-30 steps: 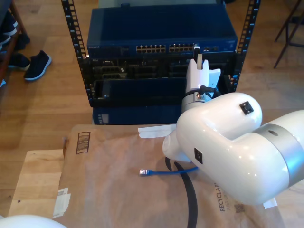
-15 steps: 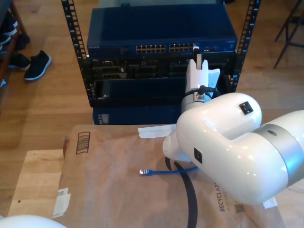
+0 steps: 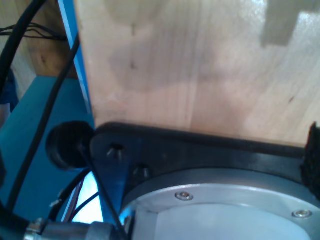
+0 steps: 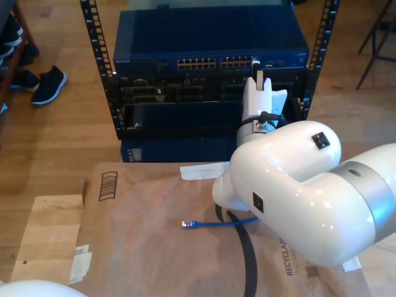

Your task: Grab the cable and plug it in

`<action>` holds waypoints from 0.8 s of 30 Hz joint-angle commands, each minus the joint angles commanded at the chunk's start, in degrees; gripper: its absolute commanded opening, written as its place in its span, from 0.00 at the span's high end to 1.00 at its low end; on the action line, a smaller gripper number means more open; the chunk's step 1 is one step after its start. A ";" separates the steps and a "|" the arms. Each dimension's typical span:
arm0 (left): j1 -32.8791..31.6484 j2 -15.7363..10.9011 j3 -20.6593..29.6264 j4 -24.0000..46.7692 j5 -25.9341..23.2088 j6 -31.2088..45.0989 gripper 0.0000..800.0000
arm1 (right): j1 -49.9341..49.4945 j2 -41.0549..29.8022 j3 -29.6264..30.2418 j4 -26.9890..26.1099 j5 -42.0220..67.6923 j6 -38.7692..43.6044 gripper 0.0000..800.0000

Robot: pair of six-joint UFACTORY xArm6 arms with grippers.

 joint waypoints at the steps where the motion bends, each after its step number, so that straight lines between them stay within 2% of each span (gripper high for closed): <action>1: 0.00 0.00 0.00 0.00 0.00 0.00 0.00 | 0.00 0.00 0.00 0.00 0.00 0.00 1.00; 24: 0.00 0.00 0.00 0.00 0.00 0.00 0.00 | 0.00 0.18 -0.35 0.00 -0.09 0.00 1.00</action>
